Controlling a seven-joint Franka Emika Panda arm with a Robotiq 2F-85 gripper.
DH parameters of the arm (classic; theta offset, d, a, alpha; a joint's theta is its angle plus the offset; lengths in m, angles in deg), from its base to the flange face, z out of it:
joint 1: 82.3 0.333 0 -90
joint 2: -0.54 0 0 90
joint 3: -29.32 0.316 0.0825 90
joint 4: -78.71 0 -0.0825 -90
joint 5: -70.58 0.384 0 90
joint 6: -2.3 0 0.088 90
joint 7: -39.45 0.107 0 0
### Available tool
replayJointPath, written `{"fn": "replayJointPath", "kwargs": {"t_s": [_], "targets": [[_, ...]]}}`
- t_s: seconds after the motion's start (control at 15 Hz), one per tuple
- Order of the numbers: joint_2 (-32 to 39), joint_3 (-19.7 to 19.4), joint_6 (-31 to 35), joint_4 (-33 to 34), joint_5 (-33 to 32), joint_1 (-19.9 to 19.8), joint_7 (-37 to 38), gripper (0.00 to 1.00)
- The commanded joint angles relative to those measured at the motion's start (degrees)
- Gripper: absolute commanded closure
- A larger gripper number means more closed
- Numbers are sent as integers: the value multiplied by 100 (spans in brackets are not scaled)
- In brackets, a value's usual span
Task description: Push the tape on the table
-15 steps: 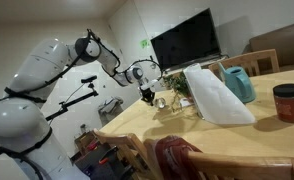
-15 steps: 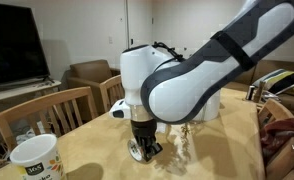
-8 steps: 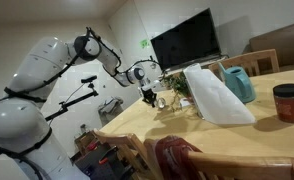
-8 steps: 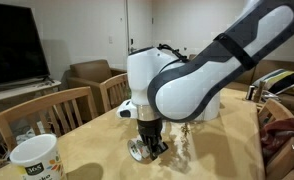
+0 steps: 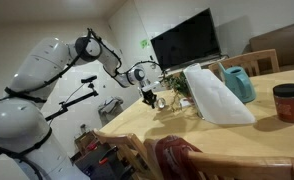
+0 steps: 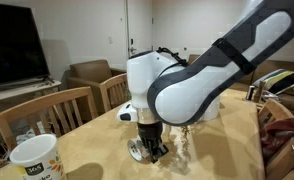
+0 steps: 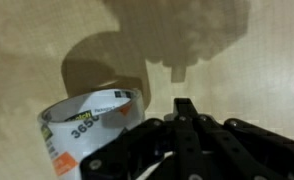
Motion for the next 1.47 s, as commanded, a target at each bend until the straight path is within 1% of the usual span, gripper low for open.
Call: {"fn": "replayJointPath", "kwargs": {"t_s": [0.0,0.2,0.53,0.8,0.93,1.07,1.13,1.4], "targets": [[166,5,-262,287,-79,-7,20,100],[322,-62,-432,585,-130,42,29,100],[540,-223,-876,1283,-365,180,38,100],[730,-223,-1166,1787,-377,248,28,100],[744,-223,-1386,1915,-358,300,71,100],[659,-296,-1389,1910,-476,406,181,100],[626,-296,-1370,1913,-501,419,164,100],[682,-279,-1646,2072,-432,452,133,100]]}}
